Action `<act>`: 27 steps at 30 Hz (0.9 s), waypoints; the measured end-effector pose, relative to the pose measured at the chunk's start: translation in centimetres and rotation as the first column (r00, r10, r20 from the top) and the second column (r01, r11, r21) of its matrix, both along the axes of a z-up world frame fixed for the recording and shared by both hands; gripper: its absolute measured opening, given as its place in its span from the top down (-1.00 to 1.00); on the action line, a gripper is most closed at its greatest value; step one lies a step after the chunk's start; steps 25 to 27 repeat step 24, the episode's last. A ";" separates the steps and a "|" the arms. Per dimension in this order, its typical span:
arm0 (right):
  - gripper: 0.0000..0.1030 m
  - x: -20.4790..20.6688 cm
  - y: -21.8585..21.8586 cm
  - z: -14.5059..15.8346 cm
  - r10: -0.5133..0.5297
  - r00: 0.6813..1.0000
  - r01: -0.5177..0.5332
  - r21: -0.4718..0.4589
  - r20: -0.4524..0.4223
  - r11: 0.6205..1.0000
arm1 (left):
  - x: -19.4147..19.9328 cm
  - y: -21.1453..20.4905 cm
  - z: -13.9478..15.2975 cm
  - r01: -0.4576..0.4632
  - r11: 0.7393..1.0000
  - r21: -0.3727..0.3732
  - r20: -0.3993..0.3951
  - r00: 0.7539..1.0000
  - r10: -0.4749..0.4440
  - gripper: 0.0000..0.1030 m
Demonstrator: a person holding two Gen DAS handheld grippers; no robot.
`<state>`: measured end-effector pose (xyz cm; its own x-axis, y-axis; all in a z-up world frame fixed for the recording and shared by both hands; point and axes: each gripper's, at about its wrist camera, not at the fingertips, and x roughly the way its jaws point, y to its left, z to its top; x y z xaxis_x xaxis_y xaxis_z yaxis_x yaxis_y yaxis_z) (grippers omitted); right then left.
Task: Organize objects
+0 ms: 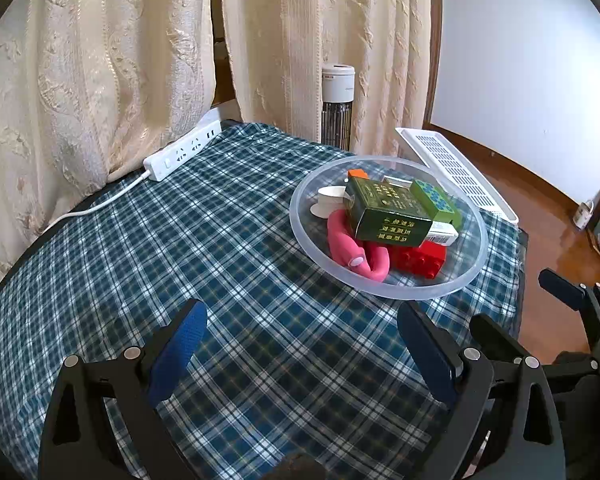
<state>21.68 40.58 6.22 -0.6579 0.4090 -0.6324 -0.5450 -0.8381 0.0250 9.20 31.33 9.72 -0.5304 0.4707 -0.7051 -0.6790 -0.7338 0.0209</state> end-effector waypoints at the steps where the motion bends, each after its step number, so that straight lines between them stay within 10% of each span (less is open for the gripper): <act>1: -0.99 0.0 0.0 0.0 0.001 1.000 -0.001 0.001 0.000 1.000 | 0.0 0.0 0.0 0.001 1.000 0.000 -0.001 1.000 -0.001 -0.88; 27: -0.99 -0.3 0.1 -0.5 0.006 1.000 -0.005 -0.016 0.011 1.000 | 0.2 0.3 -0.6 0.031 0.999 -0.021 -0.002 1.000 -0.031 -0.88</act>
